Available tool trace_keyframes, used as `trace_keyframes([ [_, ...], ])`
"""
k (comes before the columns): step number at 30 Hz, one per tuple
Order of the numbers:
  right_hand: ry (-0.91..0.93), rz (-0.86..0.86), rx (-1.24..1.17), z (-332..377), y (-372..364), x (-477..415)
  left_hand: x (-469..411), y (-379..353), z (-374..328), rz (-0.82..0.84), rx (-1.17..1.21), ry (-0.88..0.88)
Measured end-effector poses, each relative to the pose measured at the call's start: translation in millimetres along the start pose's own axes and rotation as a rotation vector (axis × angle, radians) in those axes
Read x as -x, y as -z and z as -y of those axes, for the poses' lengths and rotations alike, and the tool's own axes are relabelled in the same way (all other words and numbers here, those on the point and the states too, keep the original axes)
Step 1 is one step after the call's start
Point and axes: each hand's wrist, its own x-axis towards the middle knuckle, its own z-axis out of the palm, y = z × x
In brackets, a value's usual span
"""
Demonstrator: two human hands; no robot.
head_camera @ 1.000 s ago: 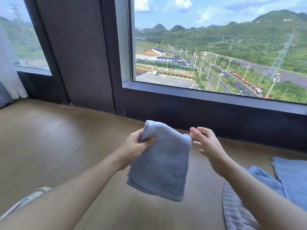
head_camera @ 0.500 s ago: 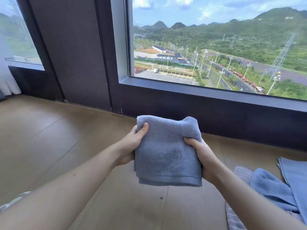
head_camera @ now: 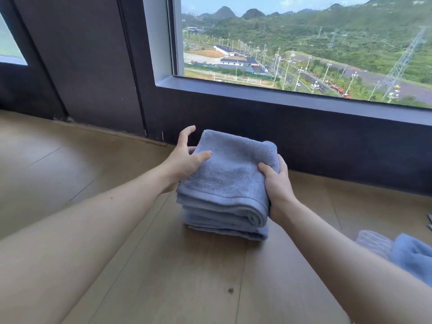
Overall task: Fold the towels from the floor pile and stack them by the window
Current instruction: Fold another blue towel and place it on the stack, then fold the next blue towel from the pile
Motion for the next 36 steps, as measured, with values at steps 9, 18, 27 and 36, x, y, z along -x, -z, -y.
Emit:
trace_keyframes([
  [9, 0.136, -0.227, 0.731, -32.0, 18.1, -17.9, -3.2, -33.2, 59.6, 0.058, -0.591, 0.031],
  [18, 0.208, 0.255, 1.44, -33.4, 10.2, -48.7, -24.3, -62.6, 70.9, 0.141, -1.01, -0.091],
  [27, 0.164, 0.351, 1.361, -43.8, 23.3, -51.5, -21.6, -64.2, 80.3, 0.147, -0.968, 0.007],
  [36, 0.097, 0.208, 1.447, 44.6, 142.4, 21.3, 43.8, -122.3, 1.8, -0.031, -0.836, -0.272],
])
